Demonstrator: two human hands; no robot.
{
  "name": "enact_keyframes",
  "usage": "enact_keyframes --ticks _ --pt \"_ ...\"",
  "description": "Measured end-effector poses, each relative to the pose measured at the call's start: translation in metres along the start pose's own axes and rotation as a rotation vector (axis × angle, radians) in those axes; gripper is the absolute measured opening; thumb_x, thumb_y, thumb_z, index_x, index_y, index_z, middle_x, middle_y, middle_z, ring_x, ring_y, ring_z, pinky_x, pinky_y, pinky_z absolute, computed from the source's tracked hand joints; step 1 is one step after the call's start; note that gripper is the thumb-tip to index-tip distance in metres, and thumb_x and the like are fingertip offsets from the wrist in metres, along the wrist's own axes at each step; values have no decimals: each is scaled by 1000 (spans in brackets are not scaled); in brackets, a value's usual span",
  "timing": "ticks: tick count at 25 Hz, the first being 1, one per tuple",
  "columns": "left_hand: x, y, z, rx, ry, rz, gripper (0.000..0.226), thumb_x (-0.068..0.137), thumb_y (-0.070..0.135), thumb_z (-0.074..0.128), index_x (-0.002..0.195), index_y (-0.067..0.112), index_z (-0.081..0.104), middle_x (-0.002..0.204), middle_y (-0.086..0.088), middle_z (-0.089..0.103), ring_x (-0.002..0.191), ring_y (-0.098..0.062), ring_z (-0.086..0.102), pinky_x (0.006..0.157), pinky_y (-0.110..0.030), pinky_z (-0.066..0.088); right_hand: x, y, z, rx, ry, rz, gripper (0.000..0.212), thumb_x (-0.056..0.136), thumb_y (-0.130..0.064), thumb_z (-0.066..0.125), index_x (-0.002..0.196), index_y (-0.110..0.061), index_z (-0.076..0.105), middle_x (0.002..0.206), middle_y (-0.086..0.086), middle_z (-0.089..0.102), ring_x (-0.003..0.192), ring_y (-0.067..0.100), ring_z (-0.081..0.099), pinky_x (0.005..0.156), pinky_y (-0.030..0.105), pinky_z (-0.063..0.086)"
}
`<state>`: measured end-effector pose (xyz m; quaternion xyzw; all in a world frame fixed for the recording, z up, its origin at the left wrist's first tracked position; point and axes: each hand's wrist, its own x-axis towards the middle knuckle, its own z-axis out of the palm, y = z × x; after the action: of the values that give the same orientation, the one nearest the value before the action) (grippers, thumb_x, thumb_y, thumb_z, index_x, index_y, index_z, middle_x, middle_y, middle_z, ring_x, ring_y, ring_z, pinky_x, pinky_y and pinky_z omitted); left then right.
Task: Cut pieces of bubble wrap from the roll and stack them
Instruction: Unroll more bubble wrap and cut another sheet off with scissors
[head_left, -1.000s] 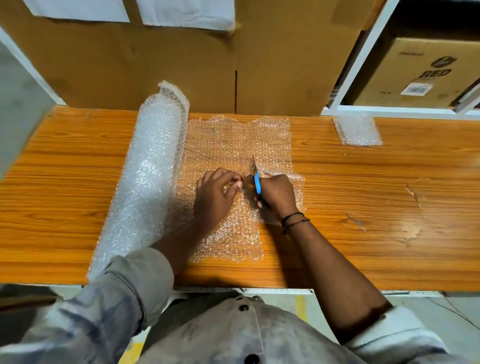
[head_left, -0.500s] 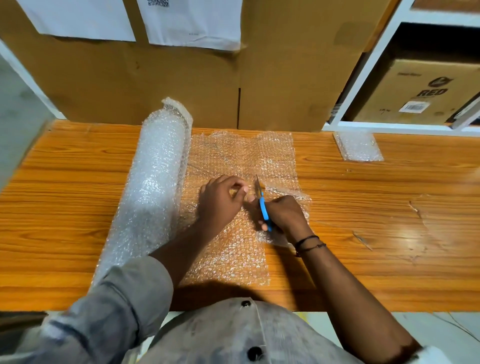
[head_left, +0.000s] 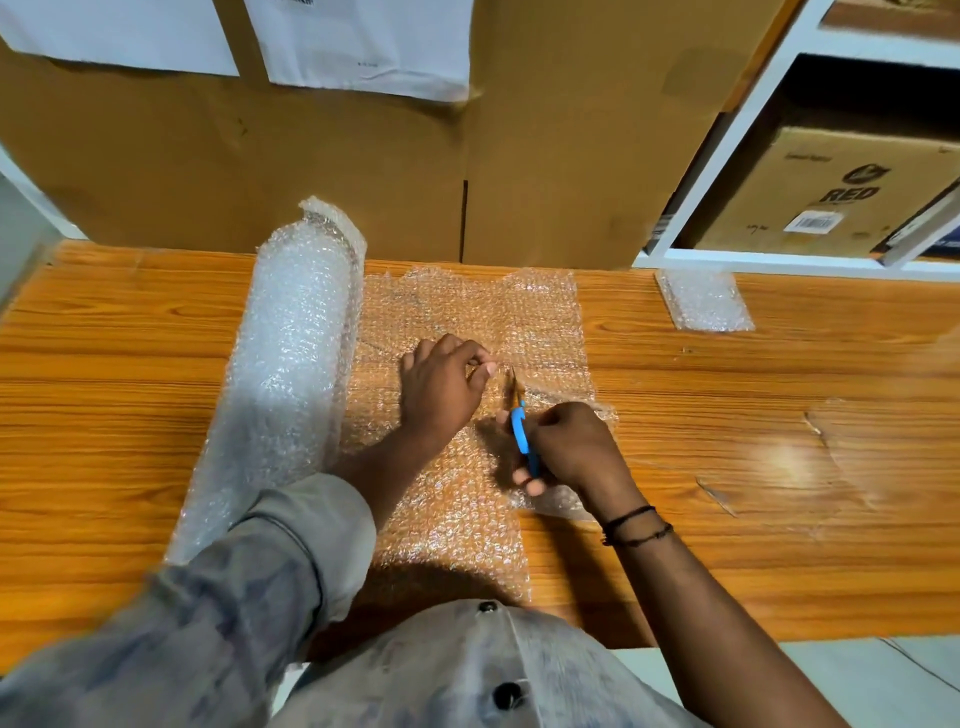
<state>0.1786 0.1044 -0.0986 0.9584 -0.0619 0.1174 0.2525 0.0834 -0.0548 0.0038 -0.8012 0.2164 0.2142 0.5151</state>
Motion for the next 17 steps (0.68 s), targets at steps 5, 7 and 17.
enact_keyframes --ticks 5,7,17 --pt "-1 -4 6 45 -8 23 20 101 46 55 112 34 66 114 8 64 108 -22 53 88 -40 35 -3 -18 2 -205 24 -40 33 100 -22 64 88 8 70 59 15 72 36 20 62 40 24 49" --pt "0 -5 7 45 -15 14 19 100 45 55 112 35 66 114 9 63 108 -22 53 88 -41 35 -2 -24 4 -202 -4 -12 29 100 -21 61 95 7 67 60 15 73 39 20 64 41 25 50" --pt "0 -4 3 -51 -5 4 11 99 40 59 107 36 65 110 12 64 106 -19 52 88 -40 34 19 -20 0 423 -140 89 41 96 -42 70 108 -3 71 70 11 71 53 14 64 43 21 53"
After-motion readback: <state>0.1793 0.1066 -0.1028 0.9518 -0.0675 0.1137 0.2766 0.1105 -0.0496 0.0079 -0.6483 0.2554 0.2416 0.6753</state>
